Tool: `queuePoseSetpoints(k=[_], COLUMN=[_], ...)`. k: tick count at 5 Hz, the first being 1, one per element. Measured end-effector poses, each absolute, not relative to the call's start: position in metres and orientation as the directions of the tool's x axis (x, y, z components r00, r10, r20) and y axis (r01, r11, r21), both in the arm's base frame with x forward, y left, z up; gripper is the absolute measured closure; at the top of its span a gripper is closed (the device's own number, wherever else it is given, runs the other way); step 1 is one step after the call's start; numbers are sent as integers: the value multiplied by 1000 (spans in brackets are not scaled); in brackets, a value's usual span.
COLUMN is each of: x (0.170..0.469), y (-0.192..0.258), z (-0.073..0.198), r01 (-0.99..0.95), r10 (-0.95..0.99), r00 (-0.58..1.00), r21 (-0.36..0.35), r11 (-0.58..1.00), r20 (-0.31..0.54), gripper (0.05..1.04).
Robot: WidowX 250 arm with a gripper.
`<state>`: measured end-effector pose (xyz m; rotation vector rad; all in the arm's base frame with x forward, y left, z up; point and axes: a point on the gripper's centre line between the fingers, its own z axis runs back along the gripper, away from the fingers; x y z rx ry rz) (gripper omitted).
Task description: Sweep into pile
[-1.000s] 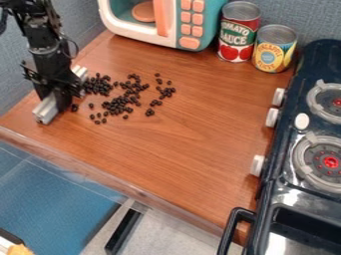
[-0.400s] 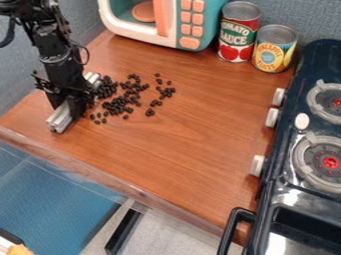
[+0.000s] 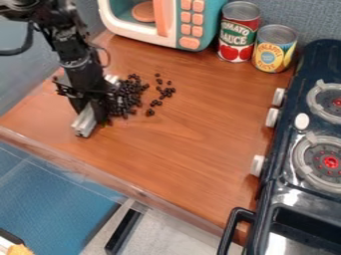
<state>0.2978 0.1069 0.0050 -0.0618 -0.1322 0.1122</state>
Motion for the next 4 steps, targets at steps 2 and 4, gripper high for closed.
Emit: queuePoseSetpoints(k=[2,4], x=[294,295], y=[78,53], z=[5,5], r01=[-98,-93], r10=[110,109], r00=[986,986], r21=[-98,-120], r11=[990,988], r20=[126,130], gripper=[694,694])
